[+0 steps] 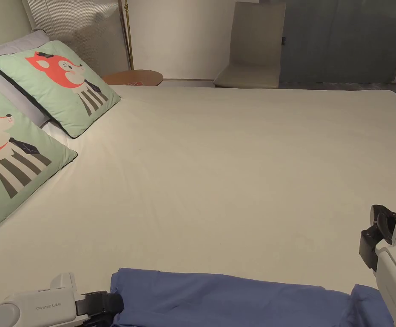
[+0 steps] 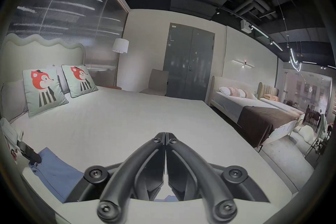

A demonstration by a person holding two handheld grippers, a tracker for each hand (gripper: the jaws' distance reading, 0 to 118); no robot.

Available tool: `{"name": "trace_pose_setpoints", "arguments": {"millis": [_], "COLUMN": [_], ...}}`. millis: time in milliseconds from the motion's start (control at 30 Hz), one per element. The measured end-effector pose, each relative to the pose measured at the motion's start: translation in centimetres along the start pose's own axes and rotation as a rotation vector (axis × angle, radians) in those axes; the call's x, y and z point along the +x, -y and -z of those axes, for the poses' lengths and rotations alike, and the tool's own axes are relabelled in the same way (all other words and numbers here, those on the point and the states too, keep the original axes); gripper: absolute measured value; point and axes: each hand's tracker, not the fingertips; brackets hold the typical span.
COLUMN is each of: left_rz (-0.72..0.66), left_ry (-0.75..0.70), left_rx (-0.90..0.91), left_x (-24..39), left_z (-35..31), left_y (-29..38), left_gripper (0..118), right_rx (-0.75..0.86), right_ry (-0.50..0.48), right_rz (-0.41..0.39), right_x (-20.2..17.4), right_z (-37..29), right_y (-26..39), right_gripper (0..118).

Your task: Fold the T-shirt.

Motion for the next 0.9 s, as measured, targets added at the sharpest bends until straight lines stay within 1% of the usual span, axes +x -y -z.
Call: {"name": "trace_pose_setpoints", "arguments": {"millis": [33, 100, 300, 467, 567, 633, 700, 900], "left_rz": [0.042, 0.093, 0.131, 0.14, 0.131, 0.16, 0.205, 0.399], "left_ry": [-0.03, -0.045, -0.04, -0.179, -0.218, -0.246, -0.249, -0.175], "left_rx": [0.011, 0.024, 0.089, 0.147, 0.156, 0.156, 0.149, 0.049], "left_x": [0.5, 1.3, 3.5, 2.4, 2.7, 3.2, 5.3, 13.8], "left_z": [-0.2, -1.0, -5.3, -8.8, -10.1, -9.7, -8.7, -2.8], "left_y": [0.1, 0.2, -0.6, -1.5, -1.4, -1.5, -1.1, 1.2], "left_gripper": [9, 8, 7, 7, 7, 7, 7, 7], "right_rx": [-0.001, -0.001, 0.013, 0.031, 0.035, 0.036, 0.039, 0.034], "right_ry": [0.002, 0.004, -0.003, -0.019, -0.023, -0.027, -0.027, -0.031], "right_rz": [0.002, 0.011, 0.027, 0.038, 0.043, 0.046, 0.054, 0.059], "right_x": [0.2, 0.5, 1.0, 1.5, 1.8, 2.0, 2.1, 2.7], "right_z": [0.0, -0.1, -0.6, -1.2, -1.3, -1.4, -1.7, -2.5], "right_y": [0.0, 0.0, -0.3, -0.6, -0.7, -0.7, -0.6, -0.3], "right_gripper": [1, 1, 1, 1, 1, 1, 1, 1]}}
